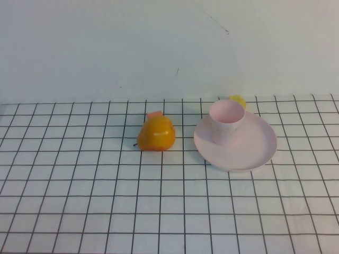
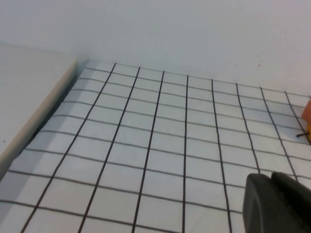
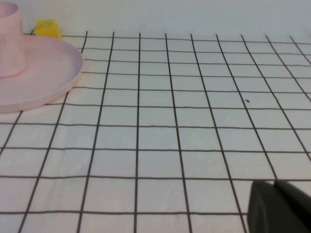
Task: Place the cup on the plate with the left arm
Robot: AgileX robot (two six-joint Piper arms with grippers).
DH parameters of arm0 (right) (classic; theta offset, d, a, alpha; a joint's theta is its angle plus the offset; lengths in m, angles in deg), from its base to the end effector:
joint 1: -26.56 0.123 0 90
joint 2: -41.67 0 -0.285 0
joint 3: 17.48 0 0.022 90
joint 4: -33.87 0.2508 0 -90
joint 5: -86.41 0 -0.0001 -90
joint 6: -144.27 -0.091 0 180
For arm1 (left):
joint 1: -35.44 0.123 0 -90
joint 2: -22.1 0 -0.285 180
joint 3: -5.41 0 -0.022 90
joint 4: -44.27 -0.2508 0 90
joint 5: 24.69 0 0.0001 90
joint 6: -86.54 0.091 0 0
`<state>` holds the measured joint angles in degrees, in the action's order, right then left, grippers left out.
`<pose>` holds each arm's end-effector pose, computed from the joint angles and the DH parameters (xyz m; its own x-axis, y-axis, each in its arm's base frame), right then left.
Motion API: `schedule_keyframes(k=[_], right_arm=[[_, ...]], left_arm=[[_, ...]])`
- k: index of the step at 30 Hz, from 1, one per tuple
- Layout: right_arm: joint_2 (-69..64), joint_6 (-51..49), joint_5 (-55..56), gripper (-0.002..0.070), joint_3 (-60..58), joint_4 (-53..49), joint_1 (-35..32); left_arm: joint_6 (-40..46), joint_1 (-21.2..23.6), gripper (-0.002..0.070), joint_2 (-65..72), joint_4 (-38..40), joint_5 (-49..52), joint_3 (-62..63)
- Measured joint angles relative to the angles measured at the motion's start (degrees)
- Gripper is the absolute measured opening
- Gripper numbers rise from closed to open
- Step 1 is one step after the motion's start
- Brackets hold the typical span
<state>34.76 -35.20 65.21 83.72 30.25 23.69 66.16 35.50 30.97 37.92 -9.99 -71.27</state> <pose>0.0524 -0.0047 0.1715 -0.2941 -0.0534 -0.9543 0.0520 0.9961 -0.0718 0.0563 0.0026 0.1922 -0.1640 -0.2460 -0.9553 -0.0712 0.9688 -0.2373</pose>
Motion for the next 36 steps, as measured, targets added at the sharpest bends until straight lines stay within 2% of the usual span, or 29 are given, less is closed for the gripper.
schedule_keyframes(k=[9, 20, 29, 36], right_arm=[[0.0, 0.0, 0.0, -0.0002, 0.0, 0.0, 0.0], [0.0, 0.0, 0.0, -0.0002, 0.0, 0.0, 0.0], [0.0, 0.0, 0.0, -0.0002, 0.0, 0.0, 0.0], [0.0, 0.0, 0.0, -0.0002, 0.0, 0.0, 0.0]], left_arm=[[0.0, 0.1, -0.0001, -1.5, 0.0, 4.2, -1.9], [0.5, -0.6, -0.0001, -1.6, 0.0, 4.5, -1.9], [14.7, -3.7, -0.0001, -1.6, 3.6, 4.5, -1.9], [16.6, -3.9, -0.0001, -1.6, 5.0, 4.5, -1.9]])
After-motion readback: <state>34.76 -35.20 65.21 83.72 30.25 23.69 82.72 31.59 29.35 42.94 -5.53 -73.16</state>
